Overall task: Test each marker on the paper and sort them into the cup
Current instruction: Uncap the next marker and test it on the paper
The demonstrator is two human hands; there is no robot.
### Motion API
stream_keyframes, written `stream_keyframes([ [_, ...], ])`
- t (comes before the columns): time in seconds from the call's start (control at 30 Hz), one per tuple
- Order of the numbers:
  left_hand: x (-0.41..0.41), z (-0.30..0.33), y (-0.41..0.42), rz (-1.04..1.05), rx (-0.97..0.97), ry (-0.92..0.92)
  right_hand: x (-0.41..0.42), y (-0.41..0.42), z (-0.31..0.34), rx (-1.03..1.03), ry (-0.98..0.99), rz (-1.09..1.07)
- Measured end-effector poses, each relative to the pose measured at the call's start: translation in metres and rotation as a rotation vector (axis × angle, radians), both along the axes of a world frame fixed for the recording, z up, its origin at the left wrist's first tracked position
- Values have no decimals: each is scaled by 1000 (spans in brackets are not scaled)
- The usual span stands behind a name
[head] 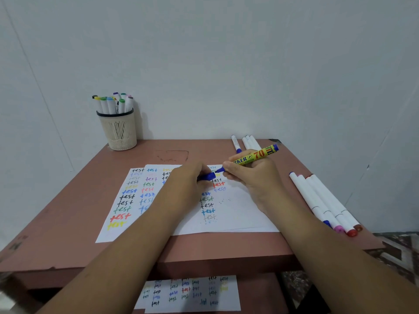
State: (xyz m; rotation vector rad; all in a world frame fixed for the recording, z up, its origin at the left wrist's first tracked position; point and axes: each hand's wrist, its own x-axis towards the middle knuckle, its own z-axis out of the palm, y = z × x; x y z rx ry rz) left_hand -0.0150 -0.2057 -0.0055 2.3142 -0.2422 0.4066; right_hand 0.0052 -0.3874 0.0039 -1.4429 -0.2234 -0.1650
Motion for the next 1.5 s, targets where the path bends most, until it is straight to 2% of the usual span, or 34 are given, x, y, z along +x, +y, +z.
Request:
stream_keyframes([
  [0.17, -3, 1, -1, -45, -60, -23, -1, 1, 0, -20, 0, 57],
  [0.4, -5, 3, 0, -65, -78, -18, 1, -1, -1, -176, -52, 55],
  [0.47, -4, 3, -1, -54, -70, -22, 2, -2, -3, -134, -51, 86],
  [0.6, -5, 4, -2, -26, -57, -23, 2, -4, -1, 89, -4, 151],
  [0.8, -5, 4, 1, -17, -46, -56, 1, -6, 1, 111, 20, 91],
  [1.1, -7, 1, 1, -46, 27, -59, 0, -7, 0, 50, 27, 148],
  [1.3, -7, 1, 0, 12, -3, -54, 1, -8, 1, 61, 55, 137],
  [1.37, -6, 1, -1, 108, 89, -70, 2, -8, 0, 47, 73, 123],
  [1.47, -5, 0, -3, 308, 471, -36, 5, -9, -2, 37, 104, 80],
  [1.5, -5, 1, -3, 336, 541, -11, 6, -9, -2, 62, 114, 61],
])
